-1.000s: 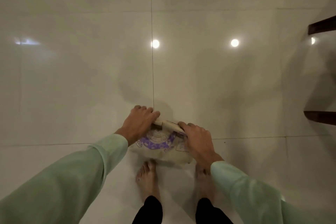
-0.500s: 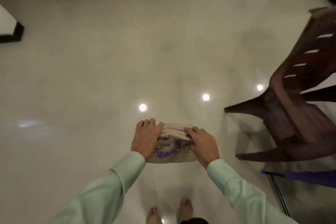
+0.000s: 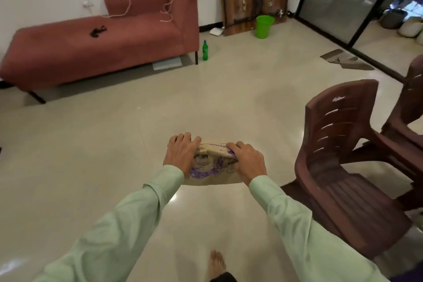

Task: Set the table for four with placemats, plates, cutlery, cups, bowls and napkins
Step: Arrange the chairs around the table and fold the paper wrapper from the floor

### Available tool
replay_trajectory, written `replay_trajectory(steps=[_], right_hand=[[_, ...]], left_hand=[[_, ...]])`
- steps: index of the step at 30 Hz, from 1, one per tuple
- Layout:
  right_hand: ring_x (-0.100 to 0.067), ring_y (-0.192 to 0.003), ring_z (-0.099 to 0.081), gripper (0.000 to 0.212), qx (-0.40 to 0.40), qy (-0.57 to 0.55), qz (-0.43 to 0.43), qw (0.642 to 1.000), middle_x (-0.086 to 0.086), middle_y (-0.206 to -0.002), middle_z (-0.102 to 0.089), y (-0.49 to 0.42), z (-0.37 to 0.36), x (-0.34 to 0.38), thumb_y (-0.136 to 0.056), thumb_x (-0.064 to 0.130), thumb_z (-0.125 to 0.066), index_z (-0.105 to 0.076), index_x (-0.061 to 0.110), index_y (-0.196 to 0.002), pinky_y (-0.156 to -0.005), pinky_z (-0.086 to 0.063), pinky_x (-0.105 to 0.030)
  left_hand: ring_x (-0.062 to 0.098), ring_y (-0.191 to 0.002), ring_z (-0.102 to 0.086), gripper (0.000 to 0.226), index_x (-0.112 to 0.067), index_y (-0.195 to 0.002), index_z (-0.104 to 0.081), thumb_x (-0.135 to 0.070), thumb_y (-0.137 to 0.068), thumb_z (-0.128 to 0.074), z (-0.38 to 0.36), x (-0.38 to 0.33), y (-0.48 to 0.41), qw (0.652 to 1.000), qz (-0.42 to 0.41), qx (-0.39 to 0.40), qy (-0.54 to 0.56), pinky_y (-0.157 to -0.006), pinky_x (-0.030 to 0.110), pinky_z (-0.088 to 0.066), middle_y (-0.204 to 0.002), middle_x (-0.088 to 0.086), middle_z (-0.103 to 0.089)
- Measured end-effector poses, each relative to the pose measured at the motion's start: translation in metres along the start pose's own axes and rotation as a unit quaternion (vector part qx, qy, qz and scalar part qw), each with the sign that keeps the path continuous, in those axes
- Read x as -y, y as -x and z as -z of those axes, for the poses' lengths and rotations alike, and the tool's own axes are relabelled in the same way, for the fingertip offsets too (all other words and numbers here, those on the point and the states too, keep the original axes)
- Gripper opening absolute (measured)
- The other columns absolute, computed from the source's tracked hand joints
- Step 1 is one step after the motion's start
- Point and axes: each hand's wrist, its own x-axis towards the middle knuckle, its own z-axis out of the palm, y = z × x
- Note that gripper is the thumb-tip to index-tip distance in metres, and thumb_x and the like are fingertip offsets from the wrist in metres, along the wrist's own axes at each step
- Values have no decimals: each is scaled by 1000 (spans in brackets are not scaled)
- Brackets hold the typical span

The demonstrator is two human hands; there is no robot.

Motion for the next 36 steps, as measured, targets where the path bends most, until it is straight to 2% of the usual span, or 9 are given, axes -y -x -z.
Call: replay_trajectory(steps=[4,9,13,18,22,26,31,36], right_hand=[[-25,-105,-55,56,-18,7,-33,999,2,-124,-56,-72,40,-38,-82,10,-54,-48,31,-133,-73,-41,-34],[-24,-105,-55,53,-46,27,-75,996,1,-125,-56,-174,65,-105,-83,11,-55,-49,30,-132,-75,-44,-34],[-24,-105,-56,49,-51,45,-122,990,2,-121,-57,-263,81,-163,-86,15,-56,-49,31,-131,-75,-46,-34],[-23,-105,-55,47,-69,56,-196,977,1,-121,-57,-354,127,-237,-87,20,-59,-49,31,-131,-78,-47,-35],[-24,-103,-56,44,-94,51,-262,959,1,-118,-58,-404,162,-309,-86,19,-59,-51,29,-129,-75,-44,-33],[-24,-100,-55,36,-120,41,-316,940,1,-113,-59,-453,184,-397,-87,20,-57,-53,28,-123,-76,-45,-36],[-23,-102,-55,39,-126,29,-355,926,1,-115,-57,-510,210,-529,-87,17,-60,-52,28,-124,-79,-45,-36],[-24,-103,-55,44,-135,27,-390,910,0,-118,-57,-553,267,-668,-85,19,-64,-51,28,-126,-81,-45,-36]], left_hand=[[25,-89,-52,39,-25,-111,-55,-13,-77,-67,28,-4,-98,998,-35,-42,16,-85,37,-41,-96,2,-53],[25,-92,-52,38,-24,-114,-54,-12,-78,-63,33,-19,-238,993,-89,-71,35,-88,37,-41,-99,3,-54],[25,-90,-52,37,-25,-109,-54,-14,-76,-66,24,-34,-360,988,-130,-61,58,-85,37,-41,-96,1,-53],[26,-96,-51,38,-26,-114,-49,-18,-80,-64,46,-69,-516,972,-218,-55,64,-88,36,-39,-103,2,-52],[26,-97,-51,33,-25,-115,-49,-17,-85,-57,69,-125,-630,955,-283,-63,68,-90,35,-38,-104,2,-52],[25,-95,-50,32,-24,-115,-49,-19,-86,-59,75,-193,-732,938,-333,-68,67,-90,35,-38,-104,2,-52],[25,-98,-51,30,-24,-117,-49,-20,-89,-57,81,-297,-860,926,-367,-67,59,-92,35,-38,-106,3,-53],[27,-98,-50,28,-23,-117,-49,-20,-90,-52,118,-418,-981,910,-402,-72,69,-92,36,-37,-105,4,-52]])
